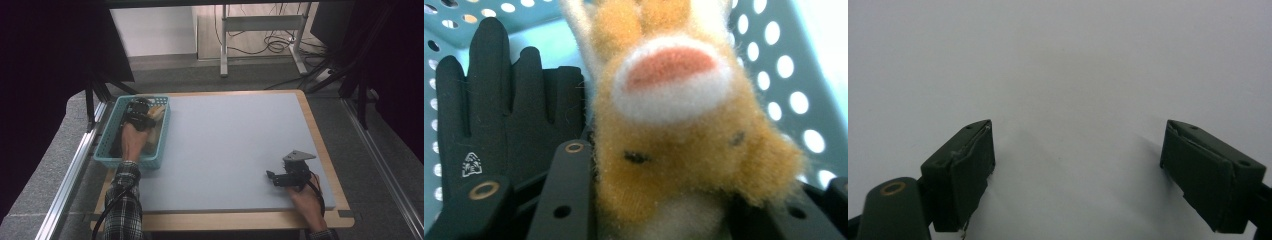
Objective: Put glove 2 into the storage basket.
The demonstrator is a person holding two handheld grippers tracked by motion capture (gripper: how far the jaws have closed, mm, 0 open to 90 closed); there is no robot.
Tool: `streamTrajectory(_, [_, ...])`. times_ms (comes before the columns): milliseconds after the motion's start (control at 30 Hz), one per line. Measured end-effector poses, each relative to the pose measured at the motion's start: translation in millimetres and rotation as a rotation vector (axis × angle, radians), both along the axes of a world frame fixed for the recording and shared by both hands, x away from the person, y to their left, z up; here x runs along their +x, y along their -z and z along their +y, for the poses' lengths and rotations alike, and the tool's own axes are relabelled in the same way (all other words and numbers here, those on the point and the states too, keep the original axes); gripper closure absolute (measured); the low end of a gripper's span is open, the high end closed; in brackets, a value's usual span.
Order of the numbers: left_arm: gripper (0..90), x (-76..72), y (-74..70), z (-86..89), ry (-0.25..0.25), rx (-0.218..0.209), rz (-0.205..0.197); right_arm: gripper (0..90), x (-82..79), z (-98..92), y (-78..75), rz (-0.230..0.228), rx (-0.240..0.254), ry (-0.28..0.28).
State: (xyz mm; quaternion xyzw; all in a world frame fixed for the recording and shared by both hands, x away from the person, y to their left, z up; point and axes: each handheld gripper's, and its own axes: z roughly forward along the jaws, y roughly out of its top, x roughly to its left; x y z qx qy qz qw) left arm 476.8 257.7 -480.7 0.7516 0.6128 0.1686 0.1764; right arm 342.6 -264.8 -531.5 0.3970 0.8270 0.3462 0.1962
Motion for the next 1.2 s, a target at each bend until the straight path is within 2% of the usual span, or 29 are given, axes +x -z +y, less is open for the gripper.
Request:
streamTrajectory(133, [53.2,2.1,4.4,-0.2,0.017,0.014,0.036,13.8,0.0,0.0,0.0,0.000,0.000,0.000])
streamTrajectory(233, [45.5,3.0,10.0,0.6,0.021,-0.001,0.052,13.8,0.0,0.0,0.0,0.000,-0.001,-0.001])
streamTrajectory(367, [27.2,5.2,17.4,1.2,0.027,-0.030,0.109,13.8,0.1,0.0,0.0,-0.001,0.000,-0.001])
streamTrajectory(433, [18.8,4.3,16.2,5.0,0.015,-0.042,0.111,13.8,0.0,0.0,0.0,0.000,-0.001,0.000])
streamTrajectory(500, [10.2,2.3,10.8,9.2,0.014,-0.083,0.107,13.8,0.0,0.0,0.0,0.000,-0.001,0.000])
streamTrajectory(600, [9.3,-3.7,-4.4,12.7,0.033,-0.083,0.058,13.8,0.1,0.0,0.0,-0.001,-0.001,-0.001])
streamTrajectory(667, [10.8,-8.3,-14.7,15.4,0.032,-0.092,0.018,13.8,0.0,0.0,0.0,0.000,-0.001,-0.001])
streamTrajectory(733, [21.0,-12.0,-20.3,17.8,0.023,-0.104,-0.007,13.8,0.0,0.0,0.0,0.000,-0.001,-0.001])
streamTrajectory(833, [41.1,-12.4,-14.9,18.7,0.023,-0.108,0.016,13.8,0.0,0.0,0.0,0.000,-0.001,0.000])
streamTrajectory(933, [53.1,-9.3,-2.1,17.4,0.020,-0.111,0.053,13.8,0.0,0.0,0.0,0.000,-0.001,-0.001])
streamTrajectory(967, [54.2,-8.7,0.5,16.5,0.017,-0.118,0.051,13.8,0.0,0.0,0.0,0.000,-0.001,-0.001])
streamTrajectory(1033, [55.8,-8.3,0.6,15.8,0.023,-0.168,0.044,13.8,0.1,0.0,0.1,-0.001,-0.001,-0.001])
streamTrajectory(1100, [57.1,-8.0,-0.3,13.9,0.043,-0.211,0.055,13.8,0.1,0.0,0.0,0.000,-0.001,-0.001])
streamTrajectory(1200, [57.7,-8.6,0.9,7.0,0.075,-0.221,0.071,13.8,0.0,0.0,0.0,0.000,-0.001,0.000])
